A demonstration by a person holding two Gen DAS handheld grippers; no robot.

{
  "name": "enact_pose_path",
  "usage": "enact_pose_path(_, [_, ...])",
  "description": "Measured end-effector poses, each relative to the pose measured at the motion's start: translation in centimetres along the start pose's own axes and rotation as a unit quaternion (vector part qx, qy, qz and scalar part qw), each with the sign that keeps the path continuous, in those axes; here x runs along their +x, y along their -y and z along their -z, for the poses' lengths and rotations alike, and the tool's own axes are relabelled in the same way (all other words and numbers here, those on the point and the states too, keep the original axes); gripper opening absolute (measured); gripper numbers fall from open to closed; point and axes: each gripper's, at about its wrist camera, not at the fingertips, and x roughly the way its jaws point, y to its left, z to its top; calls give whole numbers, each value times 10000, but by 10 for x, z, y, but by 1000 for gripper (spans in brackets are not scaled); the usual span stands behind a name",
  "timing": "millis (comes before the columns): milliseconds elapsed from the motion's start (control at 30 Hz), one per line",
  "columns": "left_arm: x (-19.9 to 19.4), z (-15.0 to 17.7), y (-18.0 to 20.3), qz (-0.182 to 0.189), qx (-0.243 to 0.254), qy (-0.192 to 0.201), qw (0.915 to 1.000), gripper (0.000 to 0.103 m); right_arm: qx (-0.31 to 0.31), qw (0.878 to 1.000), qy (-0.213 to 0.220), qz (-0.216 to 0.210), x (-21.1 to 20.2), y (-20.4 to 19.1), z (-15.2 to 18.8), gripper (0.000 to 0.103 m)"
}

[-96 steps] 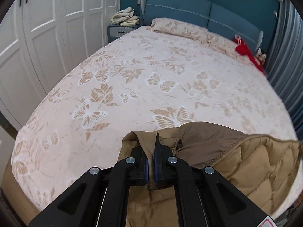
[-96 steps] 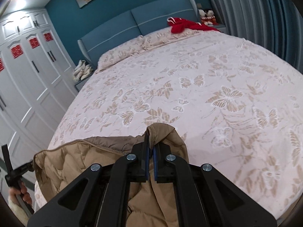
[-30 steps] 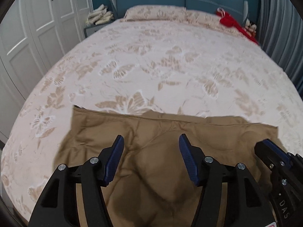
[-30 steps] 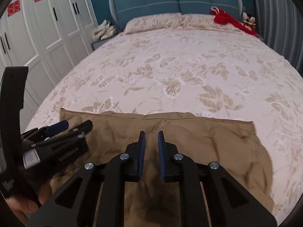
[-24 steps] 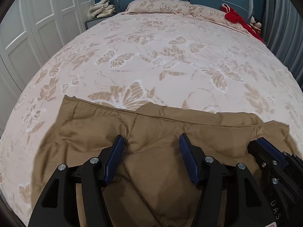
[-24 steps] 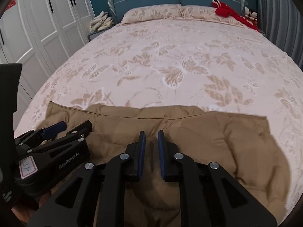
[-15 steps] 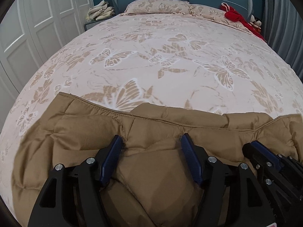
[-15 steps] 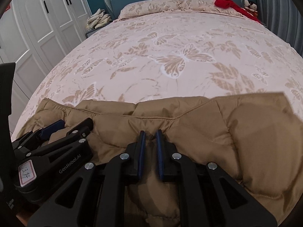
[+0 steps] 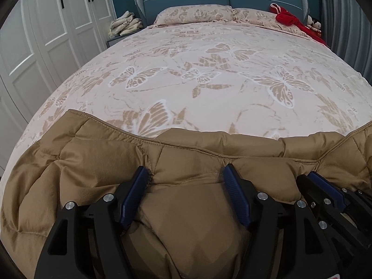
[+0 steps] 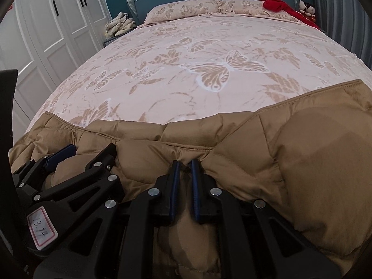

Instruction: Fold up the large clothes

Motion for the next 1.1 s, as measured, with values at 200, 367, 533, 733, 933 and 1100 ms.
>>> enact_pose_path(200, [1,2,0,3,-30,47,10000,66,14,10000,57,-18,1,1,1,8])
enact_pose_path(367, [1,3,0,-5,-64,96,9999,66,14,9999,115,-12,2,1,3,7])
enact_pose_path(533, [1,5,0,-17,-104,148,9998,67,18,9999,161,-20,2,2,4,7])
enact_pose_path(733, [2,6,0,-21,-138,189,9997,67,18,9998,176,-24,3,3,4,7])
enact_pose_path(933, [1,7,-1,-24,-156,218,9996,67,25,9998,209,-27,3,4,4,7])
enact_pose_path(1100, [1,7,-2,-28,-170,235,9996,67,29,9997,238,-27,4,4,4,7])
